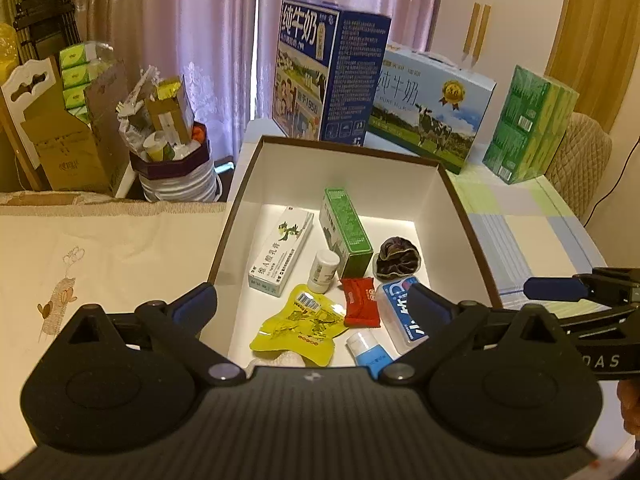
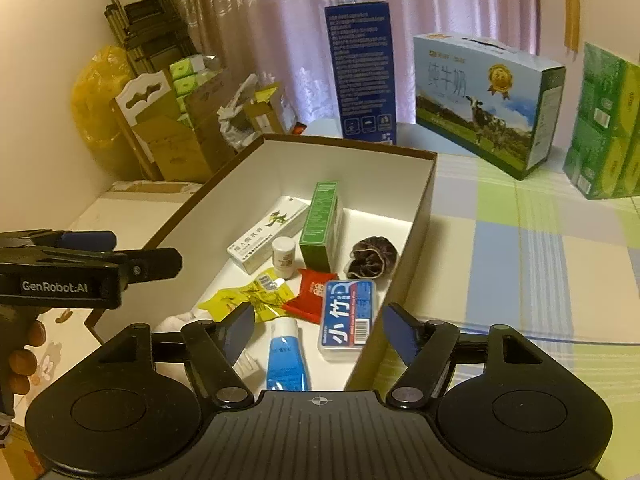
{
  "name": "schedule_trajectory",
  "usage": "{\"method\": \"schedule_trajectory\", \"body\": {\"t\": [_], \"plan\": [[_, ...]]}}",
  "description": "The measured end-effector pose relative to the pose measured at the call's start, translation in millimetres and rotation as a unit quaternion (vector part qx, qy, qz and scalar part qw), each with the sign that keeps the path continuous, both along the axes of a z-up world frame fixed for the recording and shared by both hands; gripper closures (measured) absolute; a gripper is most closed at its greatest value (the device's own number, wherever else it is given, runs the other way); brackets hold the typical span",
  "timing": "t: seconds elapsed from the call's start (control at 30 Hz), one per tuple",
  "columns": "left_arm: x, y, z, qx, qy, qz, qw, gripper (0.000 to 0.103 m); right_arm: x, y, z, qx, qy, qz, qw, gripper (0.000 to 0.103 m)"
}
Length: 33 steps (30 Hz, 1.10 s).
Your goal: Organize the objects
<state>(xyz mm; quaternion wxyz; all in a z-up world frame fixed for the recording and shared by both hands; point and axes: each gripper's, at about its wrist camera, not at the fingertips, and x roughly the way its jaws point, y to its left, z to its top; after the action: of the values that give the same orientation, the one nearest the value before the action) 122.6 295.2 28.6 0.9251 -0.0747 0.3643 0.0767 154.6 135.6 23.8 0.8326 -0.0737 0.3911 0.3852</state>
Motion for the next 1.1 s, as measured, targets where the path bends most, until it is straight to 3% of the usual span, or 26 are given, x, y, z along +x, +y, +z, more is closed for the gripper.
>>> {"method": "schedule_trajectory", "body": {"t": [0.33,0.7,1.1], "plan": [[-23.2,-23.1,15.8,0.009,-0.019,0.021,0.9996,0.001,-17.5,-26.6,7.9,-0.004,-0.012,-0.007,1.000,0.031],[-67.7,-63.6,23.0,0.007,0.004,0.058,0.9983,0.001,-38.7,-80.4,24.6,0.025,-0.003,0.001,1.000,0.030],[-101.1,-132.4,18.9,0.001,0.024,0.059,0.9979,0.001,-53.8,-149.4,29.8,0.025,0.002,0.002,1.000,0.030]]}}
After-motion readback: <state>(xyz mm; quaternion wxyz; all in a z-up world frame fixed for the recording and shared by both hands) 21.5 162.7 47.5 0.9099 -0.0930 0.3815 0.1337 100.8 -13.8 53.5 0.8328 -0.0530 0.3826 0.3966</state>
